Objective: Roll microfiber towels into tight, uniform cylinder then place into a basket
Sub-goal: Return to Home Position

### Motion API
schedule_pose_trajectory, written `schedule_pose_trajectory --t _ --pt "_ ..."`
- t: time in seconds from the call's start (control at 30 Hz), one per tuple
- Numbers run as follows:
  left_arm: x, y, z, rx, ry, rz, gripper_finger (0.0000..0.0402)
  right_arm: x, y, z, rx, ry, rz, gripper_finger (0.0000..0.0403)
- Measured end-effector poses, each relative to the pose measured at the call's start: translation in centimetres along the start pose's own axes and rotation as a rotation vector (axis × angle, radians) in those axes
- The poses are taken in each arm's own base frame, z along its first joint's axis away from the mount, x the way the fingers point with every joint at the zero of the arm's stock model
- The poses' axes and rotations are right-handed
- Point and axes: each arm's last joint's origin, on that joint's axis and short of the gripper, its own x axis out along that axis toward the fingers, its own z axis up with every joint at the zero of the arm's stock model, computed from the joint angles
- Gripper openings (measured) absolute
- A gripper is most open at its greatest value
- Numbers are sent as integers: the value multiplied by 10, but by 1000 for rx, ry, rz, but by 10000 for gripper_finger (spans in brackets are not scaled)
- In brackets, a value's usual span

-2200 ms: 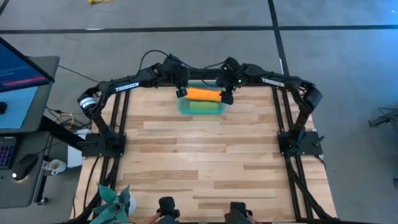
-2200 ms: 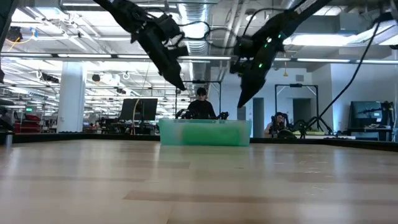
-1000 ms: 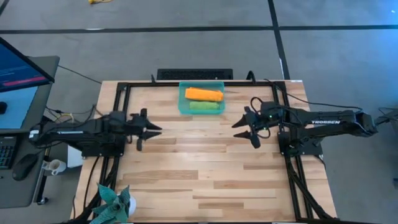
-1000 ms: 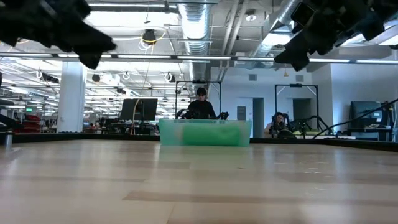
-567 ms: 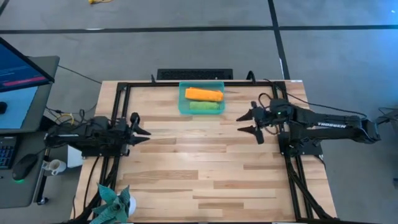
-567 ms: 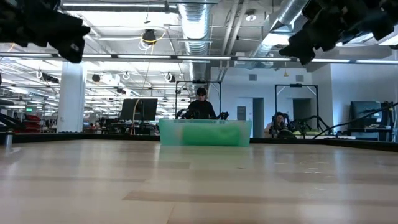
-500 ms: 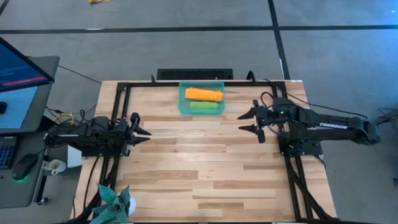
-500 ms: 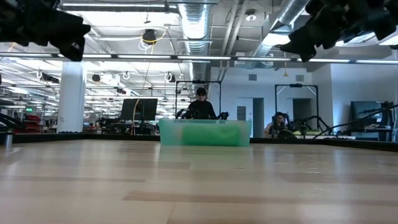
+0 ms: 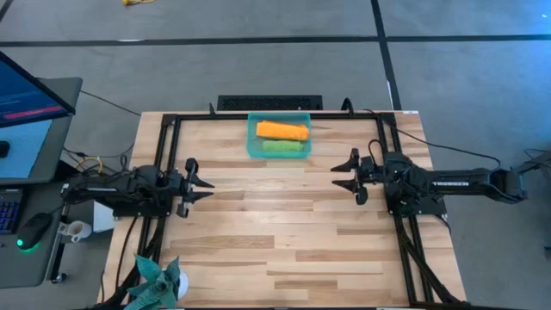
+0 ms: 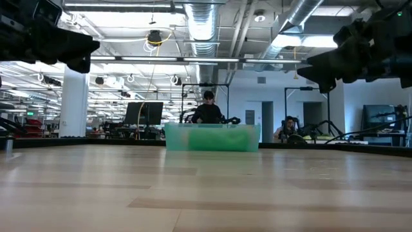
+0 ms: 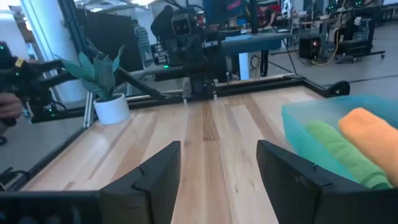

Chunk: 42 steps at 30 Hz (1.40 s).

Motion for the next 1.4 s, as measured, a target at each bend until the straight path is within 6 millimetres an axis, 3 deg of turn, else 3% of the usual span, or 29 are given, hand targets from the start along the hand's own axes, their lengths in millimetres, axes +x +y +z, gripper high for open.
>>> schedule_pose_trajectory --t 0.27,0.57,1.4 --pt "0 1 1 -33 -8 43 82 -1 -1 2 -19 -37 -9 230" --pt "0 2 -3 -38 28 76 82 -4 -14 3 -9 -54 -209 230" --pt "0 2 -3 -40 35 76 82 -5 -17 -8 26 57 -234 230"
